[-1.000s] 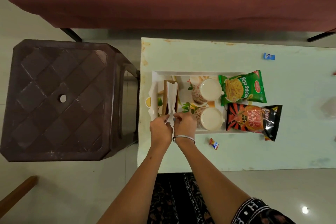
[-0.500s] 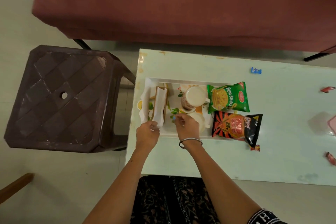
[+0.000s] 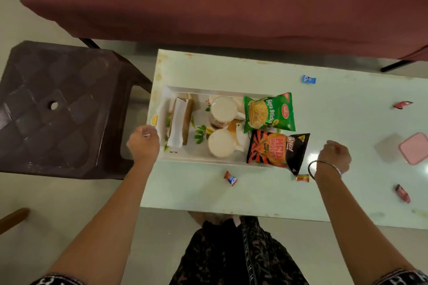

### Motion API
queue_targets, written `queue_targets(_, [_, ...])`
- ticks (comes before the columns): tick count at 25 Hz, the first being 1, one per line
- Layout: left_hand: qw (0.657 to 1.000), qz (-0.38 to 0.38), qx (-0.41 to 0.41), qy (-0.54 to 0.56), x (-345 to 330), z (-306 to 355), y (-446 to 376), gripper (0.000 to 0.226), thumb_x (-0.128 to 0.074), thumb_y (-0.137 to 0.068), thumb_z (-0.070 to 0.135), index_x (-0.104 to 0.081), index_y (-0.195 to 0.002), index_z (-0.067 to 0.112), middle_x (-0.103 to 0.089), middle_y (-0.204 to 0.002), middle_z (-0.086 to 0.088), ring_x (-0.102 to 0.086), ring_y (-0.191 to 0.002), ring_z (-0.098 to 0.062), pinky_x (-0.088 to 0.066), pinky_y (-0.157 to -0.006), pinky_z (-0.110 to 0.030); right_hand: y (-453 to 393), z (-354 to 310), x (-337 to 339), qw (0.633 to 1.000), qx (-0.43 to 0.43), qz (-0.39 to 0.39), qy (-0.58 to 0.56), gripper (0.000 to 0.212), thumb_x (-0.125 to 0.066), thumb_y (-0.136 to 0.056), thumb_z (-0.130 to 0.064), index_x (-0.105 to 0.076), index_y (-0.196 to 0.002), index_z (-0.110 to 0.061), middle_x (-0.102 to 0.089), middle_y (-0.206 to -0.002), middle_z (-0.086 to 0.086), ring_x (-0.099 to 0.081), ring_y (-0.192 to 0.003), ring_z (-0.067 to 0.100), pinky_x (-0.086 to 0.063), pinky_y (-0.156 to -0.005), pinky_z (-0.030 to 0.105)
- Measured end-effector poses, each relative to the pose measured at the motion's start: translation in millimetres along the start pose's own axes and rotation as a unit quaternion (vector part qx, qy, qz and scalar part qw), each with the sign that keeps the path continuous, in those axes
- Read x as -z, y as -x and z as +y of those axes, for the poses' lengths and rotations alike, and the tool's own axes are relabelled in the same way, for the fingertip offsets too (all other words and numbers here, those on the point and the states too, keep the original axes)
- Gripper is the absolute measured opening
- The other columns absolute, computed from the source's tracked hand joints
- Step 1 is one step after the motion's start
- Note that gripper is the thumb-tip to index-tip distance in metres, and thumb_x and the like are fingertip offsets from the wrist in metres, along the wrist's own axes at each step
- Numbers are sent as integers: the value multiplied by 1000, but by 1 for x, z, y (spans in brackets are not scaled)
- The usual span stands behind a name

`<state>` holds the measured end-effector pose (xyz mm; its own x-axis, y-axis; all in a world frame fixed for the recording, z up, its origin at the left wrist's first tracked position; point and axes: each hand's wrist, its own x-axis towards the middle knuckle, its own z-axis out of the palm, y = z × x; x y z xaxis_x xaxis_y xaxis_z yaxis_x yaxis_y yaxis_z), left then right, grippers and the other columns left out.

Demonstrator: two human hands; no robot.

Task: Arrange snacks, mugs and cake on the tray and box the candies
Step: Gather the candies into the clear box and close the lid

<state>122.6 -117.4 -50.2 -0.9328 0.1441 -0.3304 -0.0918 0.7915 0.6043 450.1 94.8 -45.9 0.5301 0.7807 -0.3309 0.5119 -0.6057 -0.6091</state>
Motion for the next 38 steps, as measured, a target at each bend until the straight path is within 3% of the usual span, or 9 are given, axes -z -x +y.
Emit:
queue_targets(3, [999, -9, 51, -10, -4, -4, -22, 26, -50, -89, 17, -63, -108, 4, -65, -113, -17, -59, -108, -33, -45, -87, -34, -23, 19, 1, 977, -118, -166, -64, 37, -37, -96, -6, -46, -131, -1, -49, -138, 20, -54, -115, 30, -44, -94, 35])
queue_targets(6, [994, -47, 94, 0, -10, -12, -39, 18, -55, -89, 23, -63, -98, 9, -64, -96, -8, -57, -110, -33, -44, -89, -35, -28, 23, -11, 937, -228, -217, -150, 40, -28, -98, -10, -41, -135, -2, -44, -143, 16, -48, -127, 30, -38, -105, 35])
queue_targets(11, [986, -87, 141, -7, -23, -20, -64, 39, -50, -92, 29, -52, -127, 12, -59, -123, -10, -56, -111, -28, -43, -87, -35, -27, 10, -34, 947, -191, -249, -73, 12, -54, -90, -12, -64, -87, -6, -62, -97, 15, -59, -71, 21, -50, -69, 32])
queue_targets(15, [982, -112, 155, 2, -39, -21, -73, 35, -45, -93, 31, -58, -116, 8, -62, -111, -14, -58, -96, -28, -46, -84, -38, -28, -4, -53, 916, -214, -335, -61, 23, -50, -92, -26, -64, -78, -15, -68, -73, 12, -63, -66, 26, -51, -60, 34])
queue_targets(19, [975, -127, 168, 65, -46, -21, -86, 32, -56, -90, 19, -58, -121, 12, -63, -118, -11, -60, -106, -28, -48, -97, -43, -32, -2, -68, 890, -219, -397, -46, 27, -42, -95, -30, -62, -85, -16, -72, -57, 6, -65, -64, 26, -50, -65, 34])
queue_targets(25, [964, -142, 195, 116, -47, -25, -96, 29, -66, -79, -1, -64, -107, 9, -65, -112, -16, -64, -101, -30, -53, -92, -43, -32, -4, -76, 893, -212, -393, -57, 35, -31, -99, -27, -53, -75, -14, -66, -44, 3, -64, -39, 17, -50, -34, 24])
queue_targets(31, [960, -143, 208, 120, -44, -21, -94, 33, -68, -77, -2, -64, -109, 7, -65, -104, -12, -65, -91, -27, -55, -83, -39, -36, -1, -74, 912, -201, -350, -74, 35, -35, -97, -18, -48, -65, -12, -58, -33, 1, -56, -27, 13, -42, -25, 20])
queue_targets(35, [959, -164, 195, 128, -46, -17, -80, 32, -65, -79, -7, -63, -109, 3, -63, -101, -14, -63, -77, -23, -55, -74, -35, -47, 4, -63, 905, -202, -365, -84, 33, -32, -96, -20, -55, -73, -13, -65, -42, 2, -63, -37, 16, -50, -35, 22])
queue_targets(38, [957, -174, 190, 134, -48, -5, -66, 31, -61, -80, -9, -62, -109, 0, -63, -101, -16, -63, -78, -25, -55, -75, -39, -56, 7, -46, 903, -190, -376, -86, 29, -34, -95, -19, -59, -81, -13, -68, -53, 3, -67, -50, 20, -53, -59, 30])
